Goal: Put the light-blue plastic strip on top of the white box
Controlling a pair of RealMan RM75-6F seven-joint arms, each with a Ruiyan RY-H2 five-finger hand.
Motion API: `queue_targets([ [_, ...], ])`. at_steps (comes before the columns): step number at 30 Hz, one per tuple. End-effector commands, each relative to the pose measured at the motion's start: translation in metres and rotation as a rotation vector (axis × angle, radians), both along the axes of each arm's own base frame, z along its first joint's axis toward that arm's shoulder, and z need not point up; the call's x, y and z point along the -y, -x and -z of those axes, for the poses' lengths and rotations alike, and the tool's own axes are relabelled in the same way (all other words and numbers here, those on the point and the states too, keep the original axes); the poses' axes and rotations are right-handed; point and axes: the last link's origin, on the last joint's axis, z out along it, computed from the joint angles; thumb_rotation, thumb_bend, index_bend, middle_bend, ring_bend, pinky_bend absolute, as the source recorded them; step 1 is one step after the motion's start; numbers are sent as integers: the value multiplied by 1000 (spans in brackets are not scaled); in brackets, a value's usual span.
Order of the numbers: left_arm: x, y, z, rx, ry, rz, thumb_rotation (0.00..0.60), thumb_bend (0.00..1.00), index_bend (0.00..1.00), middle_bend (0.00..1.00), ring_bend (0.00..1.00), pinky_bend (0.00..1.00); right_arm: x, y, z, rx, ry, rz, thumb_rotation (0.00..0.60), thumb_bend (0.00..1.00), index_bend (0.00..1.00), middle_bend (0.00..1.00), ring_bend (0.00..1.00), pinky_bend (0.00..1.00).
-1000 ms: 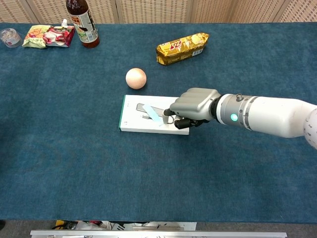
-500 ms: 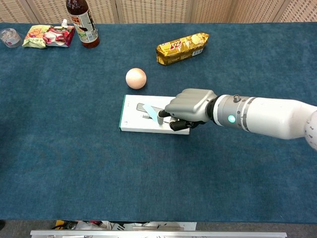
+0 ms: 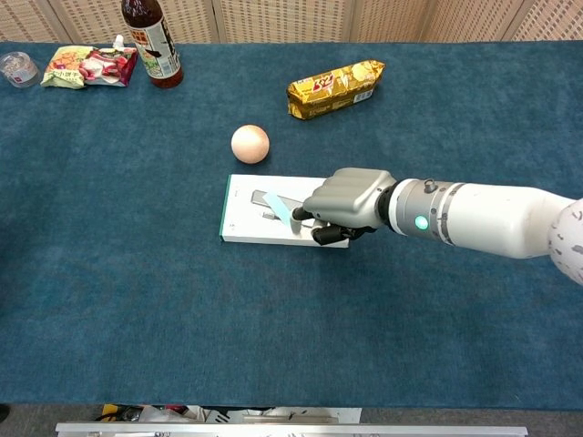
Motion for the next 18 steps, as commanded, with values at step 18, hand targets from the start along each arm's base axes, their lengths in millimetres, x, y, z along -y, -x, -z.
queue_targets([
  [18, 0, -1, 0, -2, 2, -1, 600, 236, 258, 667, 695, 821, 3, 4, -5, 3, 19, 16, 0, 1000, 249, 1000, 1000, 1000],
])
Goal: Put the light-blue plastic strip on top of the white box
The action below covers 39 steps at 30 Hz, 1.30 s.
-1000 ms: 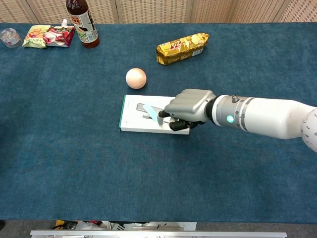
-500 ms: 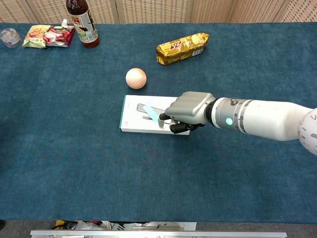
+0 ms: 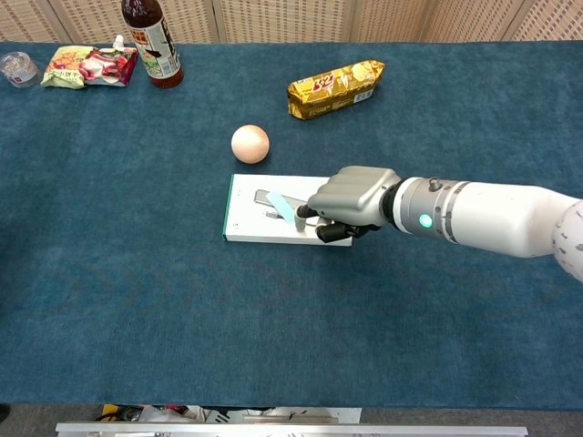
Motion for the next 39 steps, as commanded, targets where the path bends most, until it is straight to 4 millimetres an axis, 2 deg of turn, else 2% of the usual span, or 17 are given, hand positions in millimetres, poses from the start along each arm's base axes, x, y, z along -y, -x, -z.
queue_targets([
  [1, 0, 0, 0, 0, 1, 1, 600, 236, 258, 667, 695, 821, 0, 1, -2, 5, 6, 4, 0, 1000, 249, 1000, 1000, 1000],
  [14, 0, -3, 1, -1, 4, 6, 600, 236, 257, 666, 693, 821, 0, 7, -7, -5, 13, 12, 0, 1000, 249, 1000, 1000, 1000],
  [19, 0, -2, -1, 1, -4, 3, 600, 236, 257, 666, 693, 821, 1, 4, -23, 44, 51, 27, 0, 1000, 249, 1000, 1000, 1000],
  [22, -1, -1, -2, 0, -8, 5, 600, 236, 256, 665, 689, 821, 5, 11, -42, 60, 107, 48, 0, 1000, 249, 1000, 1000, 1000],
  [27, -1, 3, -4, 0, -18, 2, 600, 236, 253, 641, 650, 816, 5, 40, -86, 80, 242, 126, 0, 979, 249, 1000, 1000, 1000],
  [29, -2, 5, -5, 2, -23, 3, 600, 236, 252, 622, 629, 794, 2, 55, -104, 84, 299, 170, 0, 843, 249, 1000, 1000, 1000],
  [31, -3, 6, -6, 2, -29, 7, 600, 236, 252, 597, 598, 754, -2, 73, -125, 94, 373, 219, 0, 668, 249, 1000, 1000, 1000],
  [33, -3, 7, -7, -1, -35, 12, 600, 236, 252, 572, 562, 719, -8, 92, -145, 103, 455, 267, 0, 598, 248, 977, 1000, 1000],
  [36, -4, 8, -8, -8, -38, 13, 600, 236, 252, 536, 511, 648, -19, 116, -171, 126, 572, 329, 0, 538, 233, 837, 919, 1000],
  [39, -5, 10, -8, -19, -35, 13, 600, 236, 252, 506, 475, 594, -32, 140, -193, 153, 684, 379, 0, 514, 211, 679, 741, 966],
])
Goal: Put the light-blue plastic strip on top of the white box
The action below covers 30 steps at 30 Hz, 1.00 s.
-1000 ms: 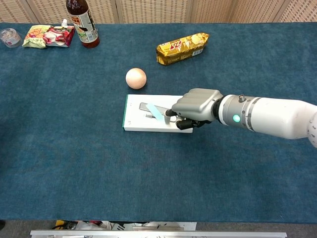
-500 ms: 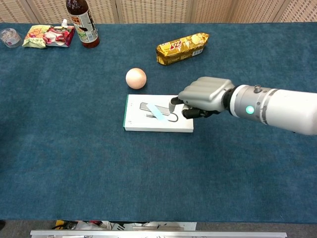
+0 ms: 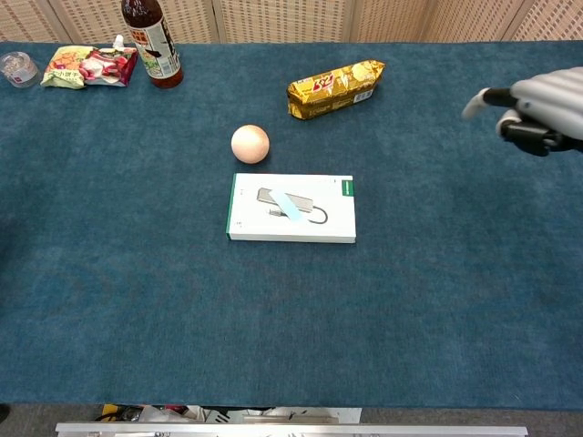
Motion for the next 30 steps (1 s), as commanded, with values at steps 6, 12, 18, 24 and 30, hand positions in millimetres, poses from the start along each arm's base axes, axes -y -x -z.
queue_targets([
  [6, 3, 0, 1, -46, 0, 22, 600, 236, 252, 462, 425, 519, -48, 72, -58, 49, 330, 115, 0, 402, 138, 384, 410, 671],
  [12, 14, -2, -2, -77, -24, 39, 600, 236, 251, 438, 406, 496, -75, 106, -70, 55, 474, 117, 52, 393, 89, 304, 288, 509],
  [18, 28, -1, -2, -77, -39, 40, 600, 236, 252, 437, 405, 480, -94, 119, -74, 58, 527, 129, 66, 331, 89, 303, 287, 491],
  [24, 35, 0, -3, -85, -36, 33, 600, 236, 252, 435, 405, 472, -101, 120, -72, 63, 533, 110, 64, 327, 89, 303, 287, 489],
  [30, 38, 3, 0, -105, -4, -3, 600, 236, 252, 428, 404, 455, -101, 119, -68, 57, 490, 117, 65, 327, 89, 303, 287, 489],
])
